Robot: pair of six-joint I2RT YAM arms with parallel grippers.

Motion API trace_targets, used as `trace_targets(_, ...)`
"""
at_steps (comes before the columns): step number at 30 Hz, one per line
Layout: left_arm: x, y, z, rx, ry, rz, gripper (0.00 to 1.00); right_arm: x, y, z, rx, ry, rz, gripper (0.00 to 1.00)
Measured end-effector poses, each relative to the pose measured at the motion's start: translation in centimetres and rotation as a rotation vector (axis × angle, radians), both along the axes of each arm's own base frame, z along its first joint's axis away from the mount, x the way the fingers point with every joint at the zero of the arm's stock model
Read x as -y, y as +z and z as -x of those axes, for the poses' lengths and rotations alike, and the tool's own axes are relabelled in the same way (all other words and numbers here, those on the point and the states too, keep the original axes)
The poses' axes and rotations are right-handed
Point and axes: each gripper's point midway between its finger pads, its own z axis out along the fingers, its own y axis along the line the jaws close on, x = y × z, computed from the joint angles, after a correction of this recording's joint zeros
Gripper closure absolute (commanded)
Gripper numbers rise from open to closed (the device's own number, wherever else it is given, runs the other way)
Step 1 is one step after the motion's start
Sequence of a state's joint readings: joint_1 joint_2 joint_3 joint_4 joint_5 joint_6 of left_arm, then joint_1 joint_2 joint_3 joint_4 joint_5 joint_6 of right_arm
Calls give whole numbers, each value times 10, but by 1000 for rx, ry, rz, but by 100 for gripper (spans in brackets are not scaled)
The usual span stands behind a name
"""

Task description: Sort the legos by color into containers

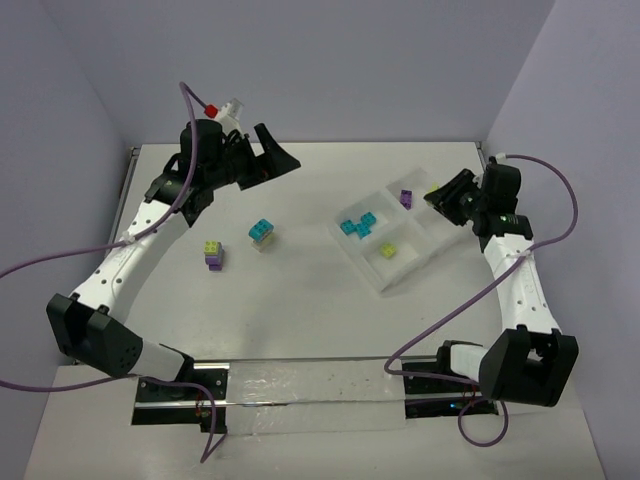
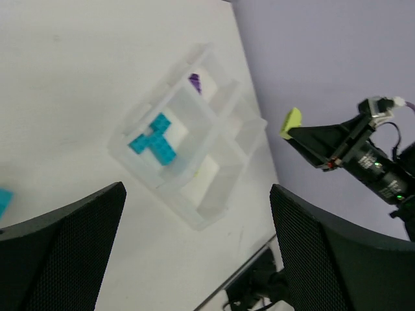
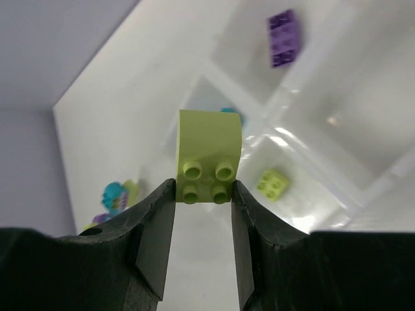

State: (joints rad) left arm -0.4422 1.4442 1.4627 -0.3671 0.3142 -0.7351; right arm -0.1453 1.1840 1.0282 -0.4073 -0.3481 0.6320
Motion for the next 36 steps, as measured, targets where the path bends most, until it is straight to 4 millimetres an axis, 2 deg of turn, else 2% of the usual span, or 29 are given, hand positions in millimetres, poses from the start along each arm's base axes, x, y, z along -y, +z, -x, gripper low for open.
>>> trace_targets(4, -20, -12, -2, -2, 62, -88, 1, 25, -21, 6, -63, -90, 55, 98)
trace_targets(8, -27, -30, 0, -37, 78, -137, 1, 34, -29, 8, -91, -127, 80, 99)
trace_targets(11, -31, -42, 1, -61, 89, -166, 1, 33, -33, 7, -96, -119, 82, 100)
trace_targets(15, -38, -50, 1, -79, 117, -200, 1, 21, -40, 9, -108, -61, 98, 98)
trace_targets(20, -54, -57, -4, -99, 175, -234, 1, -21, -54, 20, -136, 77, 114, 96)
trace_targets(22, -70, -60, -11, -109, 214, -238, 1, -32, -64, 28, -163, 113, 113, 94)
trace_targets(25, -105, -70, -23, -138, 300, -267, 1, -42, -79, 39, -208, 145, 118, 90)
trace_targets(28, -131, -85, -23, -184, 368, -322, 1, -47, -87, 45, -234, 159, 121, 82)
trace_targets(31, -145, -98, -17, -226, 408, -374, 1, -47, -95, 49, -255, 161, 126, 52)
trace_targets(33, -152, -113, -11, -261, 427, -410, 1, -47, -100, 51, -270, 158, 128, 43)
trace_targets(36, -164, -147, 4, -337, 451, -478, 1, -48, -106, 51, -290, 161, 128, 28)
